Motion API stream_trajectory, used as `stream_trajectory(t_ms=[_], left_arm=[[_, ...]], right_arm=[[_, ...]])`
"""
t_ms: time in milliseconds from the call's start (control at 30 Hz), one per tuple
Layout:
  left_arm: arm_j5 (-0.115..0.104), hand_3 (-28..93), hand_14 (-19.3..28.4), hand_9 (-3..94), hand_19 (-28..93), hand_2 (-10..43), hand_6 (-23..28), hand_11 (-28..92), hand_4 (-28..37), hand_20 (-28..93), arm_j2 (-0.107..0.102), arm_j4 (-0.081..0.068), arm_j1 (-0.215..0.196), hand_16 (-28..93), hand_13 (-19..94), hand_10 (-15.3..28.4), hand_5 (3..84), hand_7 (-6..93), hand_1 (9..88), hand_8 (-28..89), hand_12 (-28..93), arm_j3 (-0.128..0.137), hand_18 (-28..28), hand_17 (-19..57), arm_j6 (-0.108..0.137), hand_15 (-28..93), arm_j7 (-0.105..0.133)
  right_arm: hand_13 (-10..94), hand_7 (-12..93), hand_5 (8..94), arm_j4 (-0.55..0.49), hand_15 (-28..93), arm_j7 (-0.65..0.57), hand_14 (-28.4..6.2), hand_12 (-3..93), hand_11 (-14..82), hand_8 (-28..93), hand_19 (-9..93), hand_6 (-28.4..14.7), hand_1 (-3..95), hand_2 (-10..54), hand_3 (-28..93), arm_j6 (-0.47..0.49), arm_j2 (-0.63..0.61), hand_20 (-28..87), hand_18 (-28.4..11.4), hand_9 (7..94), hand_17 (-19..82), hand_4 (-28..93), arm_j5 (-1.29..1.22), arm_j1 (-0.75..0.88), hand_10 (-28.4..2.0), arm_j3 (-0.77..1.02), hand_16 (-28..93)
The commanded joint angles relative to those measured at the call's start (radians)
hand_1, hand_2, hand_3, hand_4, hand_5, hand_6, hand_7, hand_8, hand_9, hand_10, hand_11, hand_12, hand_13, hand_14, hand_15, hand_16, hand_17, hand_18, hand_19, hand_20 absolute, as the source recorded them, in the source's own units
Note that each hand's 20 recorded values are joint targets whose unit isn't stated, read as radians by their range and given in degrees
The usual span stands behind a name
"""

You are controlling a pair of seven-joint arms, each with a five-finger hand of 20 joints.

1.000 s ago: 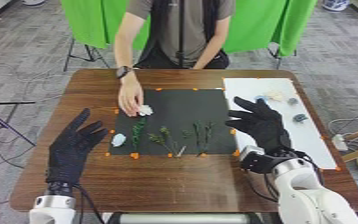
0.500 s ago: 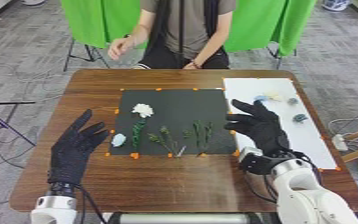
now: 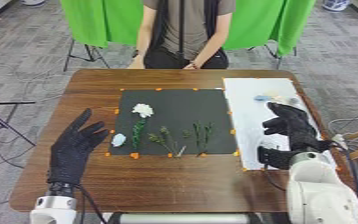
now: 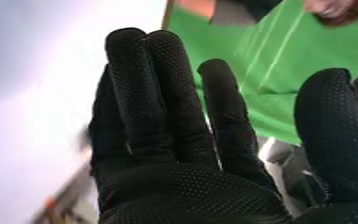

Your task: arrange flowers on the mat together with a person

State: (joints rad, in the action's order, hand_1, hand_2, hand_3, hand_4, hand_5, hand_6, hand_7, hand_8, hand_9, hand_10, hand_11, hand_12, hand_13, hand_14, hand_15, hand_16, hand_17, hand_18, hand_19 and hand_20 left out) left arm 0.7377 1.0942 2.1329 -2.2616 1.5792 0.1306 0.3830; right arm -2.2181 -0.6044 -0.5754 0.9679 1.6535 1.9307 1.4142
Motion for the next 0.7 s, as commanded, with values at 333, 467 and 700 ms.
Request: stream_trajectory(t_ms=[333,467,700], left_arm=[[-0.029,76,25.4,38.7,71,7.5,6.9,25,-26.4,-3,-0.042,0.024,-0.027,-9,31,18.9,34.3,11.5,22.2,-9,12,-0.001,27.4,-2.4,0.05,53,0.049],[-0.025,75,25.5,38.7,71,7.6,7.0,25,-26.5,-3,-0.057,0.034,-0.029,-9,31,19.0,34.3,11.5,22.4,-9,12,-0.004,27.5,-2.3,0.046,53,0.058],[-0.033,75,25.4,38.6,71,7.7,7.1,26,-26.4,-4,-0.07,0.033,-0.016,-9,31,19.1,34.4,11.4,22.4,-9,11,-0.014,27.5,-2.4,0.058,53,0.081]], right_arm=[[64,12,51.6,0.144,60,-0.704,-18.7,17.1,30.7,-12,68,-4.6,25.3,4.2,69,0.361,-0.171,18,-26.5,72.9,14,-22,0.709,-0.313,-19.8,-0.159,10],[66,11,51.7,0.23,60,-0.707,-19.5,17.4,28.8,-11,71,-5.8,26.7,3.4,67,0.415,-0.194,15,-28.2,74.1,16,-21,0.647,-0.397,-20.9,-0.213,11],[67,10,48.3,0.392,59,-0.658,-19.3,16.7,26.0,-11,72,-6.2,28.4,2.1,66,0.449,-0.224,12,-28.3,72.5,16,-21,0.536,-0.552,-22.0,-0.334,11]])
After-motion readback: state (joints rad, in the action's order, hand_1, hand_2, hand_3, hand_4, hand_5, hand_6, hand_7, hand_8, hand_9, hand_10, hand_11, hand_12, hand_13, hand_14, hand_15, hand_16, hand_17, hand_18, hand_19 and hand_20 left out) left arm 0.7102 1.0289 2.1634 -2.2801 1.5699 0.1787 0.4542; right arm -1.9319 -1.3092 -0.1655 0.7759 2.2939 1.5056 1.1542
